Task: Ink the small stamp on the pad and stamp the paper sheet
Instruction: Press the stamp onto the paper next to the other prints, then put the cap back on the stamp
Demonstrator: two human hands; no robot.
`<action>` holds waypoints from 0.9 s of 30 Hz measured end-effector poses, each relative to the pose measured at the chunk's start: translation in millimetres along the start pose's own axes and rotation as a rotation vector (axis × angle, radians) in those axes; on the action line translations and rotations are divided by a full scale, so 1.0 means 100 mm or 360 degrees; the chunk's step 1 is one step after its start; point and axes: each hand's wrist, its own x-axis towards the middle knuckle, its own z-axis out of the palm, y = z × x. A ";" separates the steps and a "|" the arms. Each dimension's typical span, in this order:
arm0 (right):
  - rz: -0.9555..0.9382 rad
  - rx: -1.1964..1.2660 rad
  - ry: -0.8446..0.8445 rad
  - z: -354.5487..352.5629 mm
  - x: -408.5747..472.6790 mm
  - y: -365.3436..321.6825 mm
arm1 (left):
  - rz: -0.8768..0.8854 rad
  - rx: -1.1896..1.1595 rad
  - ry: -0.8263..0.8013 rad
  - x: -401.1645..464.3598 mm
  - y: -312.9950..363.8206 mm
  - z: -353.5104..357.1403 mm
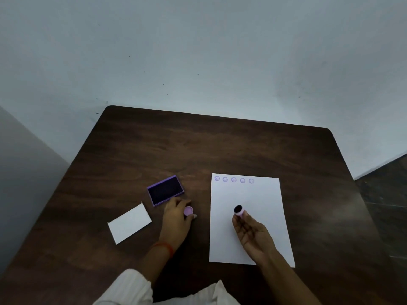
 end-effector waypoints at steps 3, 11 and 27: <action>-0.0008 -0.0037 -0.0014 0.00 -0.01 0.02 | -0.0009 -0.0004 0.0011 0.00 -0.01 0.00; -0.0068 -0.0099 0.0000 0.04 -0.05 0.03 | 0.0054 -0.0146 0.0033 -0.09 0.09 -0.10; -0.1185 -0.2002 -0.0109 0.76 -0.29 0.23 | 0.0106 -0.0573 0.0083 -0.44 0.48 -0.41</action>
